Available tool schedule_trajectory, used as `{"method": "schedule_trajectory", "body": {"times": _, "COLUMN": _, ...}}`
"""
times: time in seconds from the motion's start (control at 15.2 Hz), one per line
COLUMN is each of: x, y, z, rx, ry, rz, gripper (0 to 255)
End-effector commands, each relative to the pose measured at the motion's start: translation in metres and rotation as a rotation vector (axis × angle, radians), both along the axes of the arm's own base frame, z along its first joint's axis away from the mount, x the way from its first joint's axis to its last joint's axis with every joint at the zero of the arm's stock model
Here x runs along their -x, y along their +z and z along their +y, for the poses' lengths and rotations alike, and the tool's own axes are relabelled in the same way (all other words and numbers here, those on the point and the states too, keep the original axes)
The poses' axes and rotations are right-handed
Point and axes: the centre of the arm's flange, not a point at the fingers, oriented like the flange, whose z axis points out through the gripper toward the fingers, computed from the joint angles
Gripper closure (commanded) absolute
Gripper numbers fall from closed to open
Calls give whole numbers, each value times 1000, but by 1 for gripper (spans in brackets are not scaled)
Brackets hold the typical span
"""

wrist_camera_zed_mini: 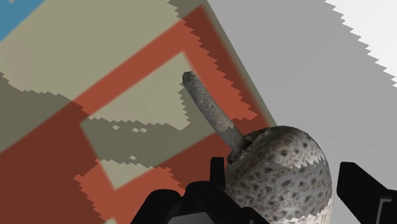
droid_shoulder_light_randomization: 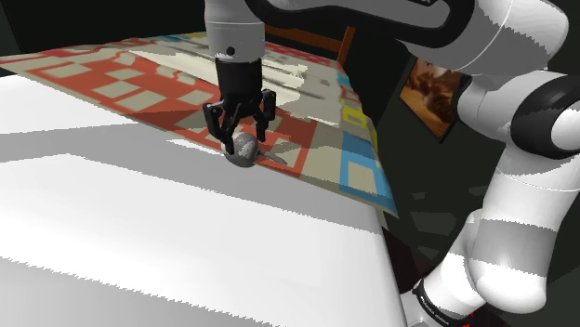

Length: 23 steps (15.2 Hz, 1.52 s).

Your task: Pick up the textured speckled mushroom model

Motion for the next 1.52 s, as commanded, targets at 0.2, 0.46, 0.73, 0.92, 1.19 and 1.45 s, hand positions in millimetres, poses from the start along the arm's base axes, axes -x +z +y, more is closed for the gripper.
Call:
{"method": "schedule_trajectory", "body": {"times": 0.2, "x": 0, "y": -2, "z": 0, "rx": 2, "ry": -1, "rz": 2, "gripper": 255}}
{"method": "schedule_trajectory", "body": {"times": 0.46, "x": 0, "y": -2, "z": 0, "rx": 2, "ry": -1, "rz": 2, "gripper": 255}}
{"method": "schedule_trajectory", "body": {"times": 0.73, "x": -1, "y": 14, "z": 0, "rx": 2, "ry": -1, "rz": 2, "gripper": 255}}
{"method": "schedule_trajectory", "body": {"times": 0.92, "x": -1, "y": 29, "z": 0, "rx": 2, "ry": -1, "rz": 2, "gripper": 255}}
{"method": "schedule_trajectory", "body": {"times": 1.19, "x": -1, "y": 51, "z": 0, "rx": 2, "ry": -1, "rz": 2, "gripper": 255}}
{"method": "schedule_trajectory", "body": {"times": 1.45, "x": -1, "y": 72, "z": 0, "rx": 2, "ry": -1, "rz": 2, "gripper": 255}}
